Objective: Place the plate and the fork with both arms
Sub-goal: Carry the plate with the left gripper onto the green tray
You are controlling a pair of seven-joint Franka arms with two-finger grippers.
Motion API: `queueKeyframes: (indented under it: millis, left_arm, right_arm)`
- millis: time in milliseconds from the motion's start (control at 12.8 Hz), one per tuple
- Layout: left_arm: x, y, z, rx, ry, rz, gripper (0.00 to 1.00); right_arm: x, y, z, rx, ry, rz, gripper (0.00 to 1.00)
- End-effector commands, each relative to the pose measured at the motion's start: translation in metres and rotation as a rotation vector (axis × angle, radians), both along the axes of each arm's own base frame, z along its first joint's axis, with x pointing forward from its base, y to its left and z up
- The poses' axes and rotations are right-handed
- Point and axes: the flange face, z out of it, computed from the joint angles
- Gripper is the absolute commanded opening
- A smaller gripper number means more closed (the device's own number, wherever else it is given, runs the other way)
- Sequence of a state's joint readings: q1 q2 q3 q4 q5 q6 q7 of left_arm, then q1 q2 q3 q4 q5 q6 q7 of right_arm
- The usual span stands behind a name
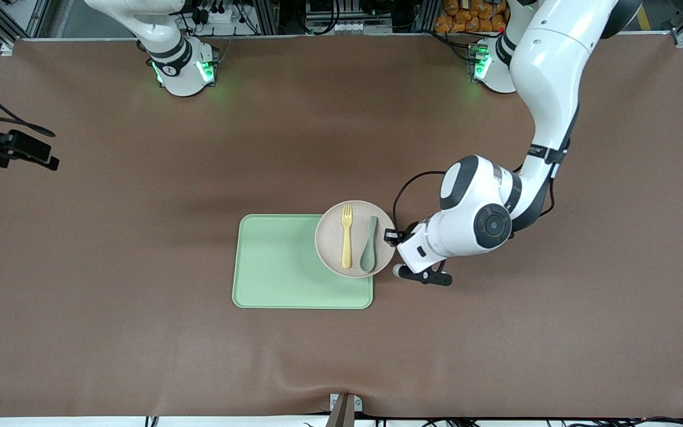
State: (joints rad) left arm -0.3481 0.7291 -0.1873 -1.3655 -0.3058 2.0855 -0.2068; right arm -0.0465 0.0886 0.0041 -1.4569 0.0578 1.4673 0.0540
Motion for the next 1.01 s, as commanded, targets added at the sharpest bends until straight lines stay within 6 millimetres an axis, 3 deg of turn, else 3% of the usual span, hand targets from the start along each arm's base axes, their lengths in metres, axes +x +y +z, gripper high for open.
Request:
queueKeyframes:
  millis: [0,156,545,935]
  left_arm:
    - [0.006,-0.034,-0.014,-0.03,-0.003,0.068,0.0]
    - [-0.002,-0.053,-0.027,-0.025,0.013,0.103,0.0]
    - [0.002,-0.067,-0.065,-0.046,0.006,0.164,0.0]
    - [0.002,-0.062,-0.088,-0.028,0.02,0.175,0.0]
  right_arm:
    - [0.01,-0.007,-0.009,0.014,0.015,0.0,1.0]
    - [0.01,-0.012,-0.009,0.009,0.013,-0.008,1.0]
    - [0.022,-0.012,-0.025,0.018,0.01,-0.016,1.0]
    - [0.023,-0.003,-0.032,0.019,0.03,-0.005,1.0]
